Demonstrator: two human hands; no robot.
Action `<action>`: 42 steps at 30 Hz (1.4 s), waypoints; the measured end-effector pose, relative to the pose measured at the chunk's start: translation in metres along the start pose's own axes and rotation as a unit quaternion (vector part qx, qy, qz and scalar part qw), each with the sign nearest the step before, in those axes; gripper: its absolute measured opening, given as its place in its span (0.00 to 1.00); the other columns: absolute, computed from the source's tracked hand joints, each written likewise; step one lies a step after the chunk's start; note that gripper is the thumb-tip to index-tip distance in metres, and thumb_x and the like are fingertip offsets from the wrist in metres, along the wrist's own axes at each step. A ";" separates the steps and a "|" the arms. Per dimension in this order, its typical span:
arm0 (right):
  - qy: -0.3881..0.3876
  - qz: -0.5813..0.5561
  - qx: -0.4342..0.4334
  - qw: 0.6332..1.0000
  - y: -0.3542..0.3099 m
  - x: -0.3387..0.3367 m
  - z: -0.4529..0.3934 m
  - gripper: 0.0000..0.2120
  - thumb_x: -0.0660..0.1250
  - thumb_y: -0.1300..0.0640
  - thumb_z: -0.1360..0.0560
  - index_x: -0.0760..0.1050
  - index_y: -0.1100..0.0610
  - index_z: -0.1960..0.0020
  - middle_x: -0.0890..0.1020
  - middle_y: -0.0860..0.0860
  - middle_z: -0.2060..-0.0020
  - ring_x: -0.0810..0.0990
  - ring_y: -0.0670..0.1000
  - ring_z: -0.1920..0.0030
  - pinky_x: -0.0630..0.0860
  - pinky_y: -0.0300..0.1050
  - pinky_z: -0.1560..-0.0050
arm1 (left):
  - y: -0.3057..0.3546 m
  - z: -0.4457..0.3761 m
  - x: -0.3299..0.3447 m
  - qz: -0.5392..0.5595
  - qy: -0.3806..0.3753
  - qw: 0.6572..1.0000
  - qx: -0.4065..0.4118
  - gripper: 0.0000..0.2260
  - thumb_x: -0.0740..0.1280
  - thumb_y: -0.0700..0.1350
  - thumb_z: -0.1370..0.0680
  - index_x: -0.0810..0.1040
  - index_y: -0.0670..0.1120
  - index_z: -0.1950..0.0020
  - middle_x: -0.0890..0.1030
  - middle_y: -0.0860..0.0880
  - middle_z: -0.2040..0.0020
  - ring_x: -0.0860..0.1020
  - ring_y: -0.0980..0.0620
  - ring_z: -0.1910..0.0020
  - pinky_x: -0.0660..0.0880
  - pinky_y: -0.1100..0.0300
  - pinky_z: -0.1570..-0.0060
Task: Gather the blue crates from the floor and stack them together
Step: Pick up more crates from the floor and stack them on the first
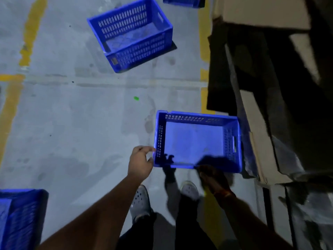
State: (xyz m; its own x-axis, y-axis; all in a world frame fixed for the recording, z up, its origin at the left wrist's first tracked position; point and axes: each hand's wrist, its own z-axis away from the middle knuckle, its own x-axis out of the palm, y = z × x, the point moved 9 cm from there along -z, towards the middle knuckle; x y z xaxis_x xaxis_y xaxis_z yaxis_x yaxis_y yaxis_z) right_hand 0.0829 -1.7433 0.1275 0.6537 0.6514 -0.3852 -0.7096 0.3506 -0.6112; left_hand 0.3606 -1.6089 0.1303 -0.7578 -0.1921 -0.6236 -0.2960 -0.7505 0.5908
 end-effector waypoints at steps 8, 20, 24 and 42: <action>-0.015 -0.002 -0.010 1.000 0.075 0.031 -0.153 0.11 0.64 0.69 0.24 0.77 0.53 0.53 0.78 0.55 0.58 0.75 0.46 0.62 0.73 0.31 0.62 | -0.066 -0.125 0.109 -0.041 0.030 0.997 -0.058 0.23 0.68 0.35 0.28 0.78 0.52 0.35 0.65 0.43 0.29 0.70 0.42 0.34 0.70 0.57 0.34; -0.006 0.047 -0.021 0.999 0.091 0.009 -0.197 0.13 0.64 0.74 0.26 0.78 0.66 0.44 0.80 0.56 0.54 0.77 0.30 0.63 0.70 0.26 0.58 | -0.079 -0.178 0.120 0.000 -0.014 1.000 -0.020 0.27 0.60 0.25 0.33 0.81 0.49 0.43 0.82 0.47 0.64 0.78 0.62 0.73 0.71 0.75 0.72; 0.016 0.061 -0.043 0.997 0.077 -0.006 -0.201 0.13 0.63 0.73 0.26 0.77 0.64 0.44 0.78 0.58 0.56 0.74 0.32 0.72 0.68 0.26 0.68 | -0.113 -0.176 0.086 -0.018 0.025 0.999 -0.044 0.26 0.58 0.25 0.33 0.79 0.53 0.48 0.81 0.46 0.65 0.76 0.56 0.74 0.69 0.74 0.74; 0.045 0.184 -0.079 0.979 0.079 -0.002 -0.269 0.12 0.73 0.48 0.33 0.81 0.44 0.50 0.84 0.56 0.56 0.80 0.56 0.57 0.79 0.58 0.53 | -0.215 -0.165 0.025 -0.045 0.075 0.990 -0.115 0.23 0.60 0.33 0.32 0.80 0.57 0.46 0.82 0.41 0.48 0.82 0.39 0.59 0.82 0.46 0.54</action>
State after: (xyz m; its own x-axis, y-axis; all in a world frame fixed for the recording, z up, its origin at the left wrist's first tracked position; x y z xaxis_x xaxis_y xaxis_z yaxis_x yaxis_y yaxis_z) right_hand 0.0964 -1.8980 -0.1057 0.3880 0.6493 -0.6541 -0.8558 -0.0096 -0.5172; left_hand 0.5016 -1.5565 -0.0965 -0.6338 -0.1968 -0.7480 -0.2058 -0.8893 0.4084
